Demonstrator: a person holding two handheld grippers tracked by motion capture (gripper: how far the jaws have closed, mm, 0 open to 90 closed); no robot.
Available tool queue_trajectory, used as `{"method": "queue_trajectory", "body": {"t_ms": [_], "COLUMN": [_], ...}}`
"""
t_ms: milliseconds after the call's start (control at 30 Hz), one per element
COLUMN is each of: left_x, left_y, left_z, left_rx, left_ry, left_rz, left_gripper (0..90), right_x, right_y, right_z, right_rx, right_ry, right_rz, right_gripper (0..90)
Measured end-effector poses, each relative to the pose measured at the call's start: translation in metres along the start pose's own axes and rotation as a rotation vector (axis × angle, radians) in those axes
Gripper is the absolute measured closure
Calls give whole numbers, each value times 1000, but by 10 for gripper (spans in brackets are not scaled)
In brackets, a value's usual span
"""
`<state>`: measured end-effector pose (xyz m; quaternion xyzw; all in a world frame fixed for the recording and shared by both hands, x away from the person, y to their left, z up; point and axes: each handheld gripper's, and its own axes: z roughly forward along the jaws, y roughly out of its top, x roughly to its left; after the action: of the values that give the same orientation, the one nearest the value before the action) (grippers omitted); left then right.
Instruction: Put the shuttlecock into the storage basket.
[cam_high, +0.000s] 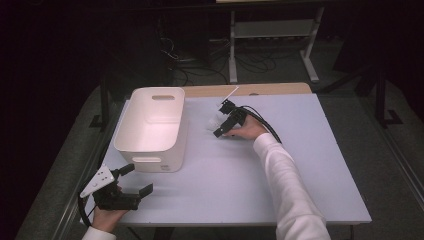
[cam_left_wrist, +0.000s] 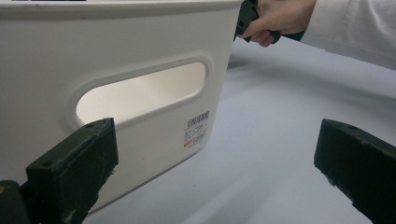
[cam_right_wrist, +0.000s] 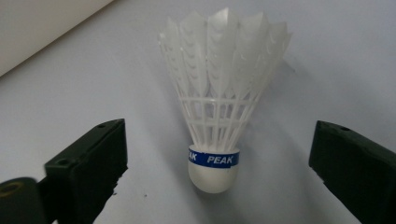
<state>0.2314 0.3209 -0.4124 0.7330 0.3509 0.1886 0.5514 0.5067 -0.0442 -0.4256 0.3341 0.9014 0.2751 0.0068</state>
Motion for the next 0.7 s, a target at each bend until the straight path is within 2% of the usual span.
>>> {"method": "queue_trajectory", "body": {"t_ms": [100,233,267,300,400,533,700], "left_x": [1,0,0,0,0,0,0], "left_y": [0,0,0,0,0,0,0], "left_z": [-1,0,0,0,0,0,0], "left_rx": [5,3,1,1,2,3,-2], "left_ry": [1,0,-1,-1,-1,-2,-4], "left_rz": [0,-3,-1,-1,0,1,-3], "left_gripper": [0,0,0,0,0,0,0], "right_x": [-1,-1,0,0,0,1,2], "right_y": [-1,-3,-2,-2,-1,0,0], "right_z": [2,4,4,4,3,3,1], "right_rx": [25,45,46,46,33,35,36], "right_ry": [29,38,17,17,16,-13,-40], "right_rz": [7,1,-2,-2,7,5,5], "right_gripper": [158,302,377,377,485,602,638]}}
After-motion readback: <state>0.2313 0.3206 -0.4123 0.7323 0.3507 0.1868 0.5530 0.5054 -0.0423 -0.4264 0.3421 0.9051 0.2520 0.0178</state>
